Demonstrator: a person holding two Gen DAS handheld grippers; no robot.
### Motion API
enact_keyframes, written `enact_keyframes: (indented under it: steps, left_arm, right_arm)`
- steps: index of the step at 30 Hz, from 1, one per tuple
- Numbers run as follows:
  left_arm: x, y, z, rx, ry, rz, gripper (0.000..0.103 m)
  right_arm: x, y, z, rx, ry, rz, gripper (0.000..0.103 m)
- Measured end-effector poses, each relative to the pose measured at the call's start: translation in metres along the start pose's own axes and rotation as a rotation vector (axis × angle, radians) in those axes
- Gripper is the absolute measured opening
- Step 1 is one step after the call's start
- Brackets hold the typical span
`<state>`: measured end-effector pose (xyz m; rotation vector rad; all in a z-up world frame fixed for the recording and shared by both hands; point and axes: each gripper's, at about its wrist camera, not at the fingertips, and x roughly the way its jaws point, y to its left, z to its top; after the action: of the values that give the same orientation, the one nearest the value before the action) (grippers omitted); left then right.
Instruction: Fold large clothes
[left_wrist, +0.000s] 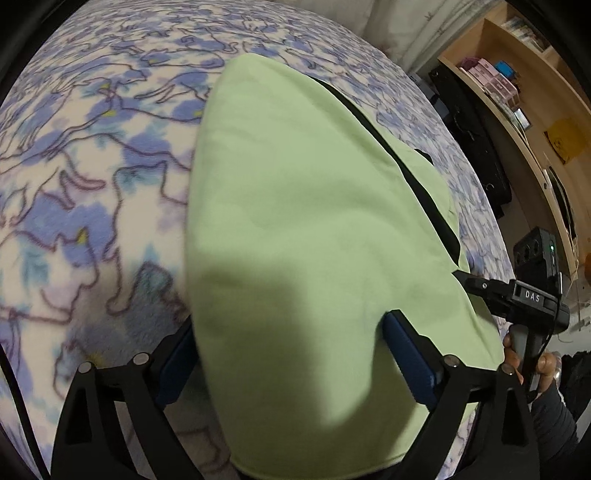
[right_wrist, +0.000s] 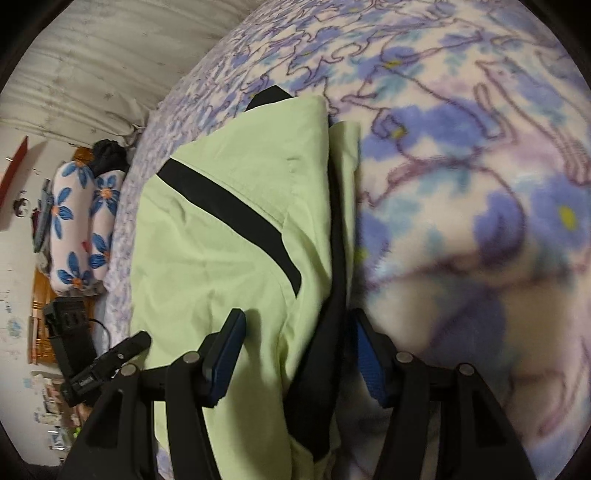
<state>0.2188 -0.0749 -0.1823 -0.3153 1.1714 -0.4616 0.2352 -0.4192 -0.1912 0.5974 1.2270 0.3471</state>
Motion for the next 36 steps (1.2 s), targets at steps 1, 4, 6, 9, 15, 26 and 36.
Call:
enact_keyframes:
  steps: [1, 4, 6, 9, 15, 26, 36]
  left_arm:
    - [0.001, -0.001, 0.001, 0.004, 0.002, -0.003, 0.096]
    - [0.006, -0.003, 0.006, 0.015, 0.017, -0.014, 0.097]
    - [0.009, -0.005, 0.007, 0.024, 0.026, -0.015, 0.098]
    - [0.013, -0.005, 0.009, 0.028, 0.035, -0.019, 0.1]
    - [0.024, -0.007, 0.013, 0.046, 0.079, -0.026, 0.103]
    - [-0.006, -0.043, 0.007, 0.227, -0.039, 0.113, 0.047]
    - [-0.084, -0.04, -0.011, 0.276, -0.182, 0.198, 0.034]
  right_arm:
    - [0.002, 0.001, 0.002, -0.004, 0.001, 0.019, 0.059]
    - [0.008, 0.005, 0.005, -0.017, 0.004, 0.038, 0.059]
    - [0.013, 0.01, 0.007, -0.034, 0.013, 0.033, 0.059]
    - [0.021, 0.017, 0.011, -0.056, 0.032, 0.017, 0.059]
    - [0.025, 0.016, 0.013, -0.058, 0.032, 0.02, 0.058]
    - [0.015, 0.073, -0.003, -0.202, -0.017, -0.116, 0.012]
    - [-0.009, 0.164, -0.042, -0.308, -0.125, -0.109, 0.01]
